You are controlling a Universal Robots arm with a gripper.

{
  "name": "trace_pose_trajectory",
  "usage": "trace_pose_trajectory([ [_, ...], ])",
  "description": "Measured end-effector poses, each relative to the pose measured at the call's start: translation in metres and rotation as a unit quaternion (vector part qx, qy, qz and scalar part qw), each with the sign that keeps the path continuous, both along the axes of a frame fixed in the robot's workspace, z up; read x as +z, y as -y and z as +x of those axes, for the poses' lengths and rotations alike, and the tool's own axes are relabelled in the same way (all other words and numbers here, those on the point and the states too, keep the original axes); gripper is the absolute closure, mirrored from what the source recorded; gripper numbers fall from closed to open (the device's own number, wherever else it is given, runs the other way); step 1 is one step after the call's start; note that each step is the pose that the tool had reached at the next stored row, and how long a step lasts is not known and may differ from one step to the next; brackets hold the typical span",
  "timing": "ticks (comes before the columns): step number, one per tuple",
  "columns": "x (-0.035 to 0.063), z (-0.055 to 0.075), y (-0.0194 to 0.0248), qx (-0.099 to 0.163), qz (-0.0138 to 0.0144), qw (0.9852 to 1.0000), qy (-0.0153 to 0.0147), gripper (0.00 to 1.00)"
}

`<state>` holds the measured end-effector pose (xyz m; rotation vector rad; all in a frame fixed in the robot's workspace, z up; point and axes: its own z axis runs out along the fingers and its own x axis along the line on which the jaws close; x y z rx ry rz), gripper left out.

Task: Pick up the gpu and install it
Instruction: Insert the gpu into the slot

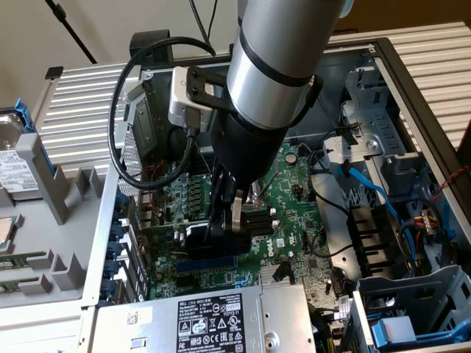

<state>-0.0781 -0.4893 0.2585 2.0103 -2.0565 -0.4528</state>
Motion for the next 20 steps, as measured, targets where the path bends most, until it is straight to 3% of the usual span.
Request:
trace_pose_trajectory([
  [15, -0.0001, 0.0004, -0.0007, -0.001, -0.0026, 1.0, 0.0, 0.74],
  [20, -0.0001, 0.0006, -0.0007, -0.002, -0.0051, 1.0, 0.0, 0.74],
])
